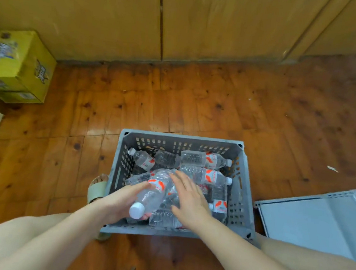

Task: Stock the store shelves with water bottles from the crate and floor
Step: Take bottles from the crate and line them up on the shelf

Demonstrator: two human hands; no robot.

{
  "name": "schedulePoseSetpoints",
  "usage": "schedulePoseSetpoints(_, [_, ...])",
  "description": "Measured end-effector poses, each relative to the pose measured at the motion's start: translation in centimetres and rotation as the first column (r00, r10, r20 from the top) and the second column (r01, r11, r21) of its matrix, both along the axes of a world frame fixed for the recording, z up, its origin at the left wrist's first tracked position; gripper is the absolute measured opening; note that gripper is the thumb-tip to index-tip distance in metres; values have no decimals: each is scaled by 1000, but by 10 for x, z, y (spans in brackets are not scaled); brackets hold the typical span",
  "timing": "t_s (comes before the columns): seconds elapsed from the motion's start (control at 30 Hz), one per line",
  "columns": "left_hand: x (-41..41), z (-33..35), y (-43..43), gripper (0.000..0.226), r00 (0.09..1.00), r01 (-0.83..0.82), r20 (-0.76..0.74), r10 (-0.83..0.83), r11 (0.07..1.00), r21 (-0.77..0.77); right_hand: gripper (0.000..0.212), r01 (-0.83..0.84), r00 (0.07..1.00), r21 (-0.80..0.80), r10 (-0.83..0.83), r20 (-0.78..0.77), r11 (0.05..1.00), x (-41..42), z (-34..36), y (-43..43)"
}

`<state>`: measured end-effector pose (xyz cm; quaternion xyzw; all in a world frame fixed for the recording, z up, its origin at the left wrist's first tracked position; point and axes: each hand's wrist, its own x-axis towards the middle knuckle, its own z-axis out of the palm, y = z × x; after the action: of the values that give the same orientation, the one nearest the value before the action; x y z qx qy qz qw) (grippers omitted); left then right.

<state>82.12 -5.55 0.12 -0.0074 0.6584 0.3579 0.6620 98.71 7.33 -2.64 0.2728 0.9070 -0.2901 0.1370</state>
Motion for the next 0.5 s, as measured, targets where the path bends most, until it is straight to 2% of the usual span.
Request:
schedulePoseSetpoints(0.1, [25,61,-11,47,991,83,97,-90,994,77,89,-4,995,87,13,-101,996,29,22,-14])
schedulePoseSetpoints(0.2, [45,102,-16,56,964,230,102,-246,962,147,84,147,945,102,-109,-310,984,54,39,-29])
schedulePoseSetpoints(0.3, [65,124,-20,74,918,392,-14,-396,903,175,75,235,899,67,-191,-393,970,77,53,-36])
schedulePoseSetpoints(0.4, [83,128,-20,100,909,410,-151,-388,898,159,63,301,856,-8,-274,-438,954,100,78,-38])
schedulePoseSetpoints(0.43, [90,129,-19,101,905,400,-220,-365,906,141,60,317,847,-44,-303,-437,948,107,86,-40])
schedulePoseSetpoints(0.5, [106,132,-18,87,893,359,-336,-299,924,132,54,325,839,-141,-354,-413,935,118,102,-44])
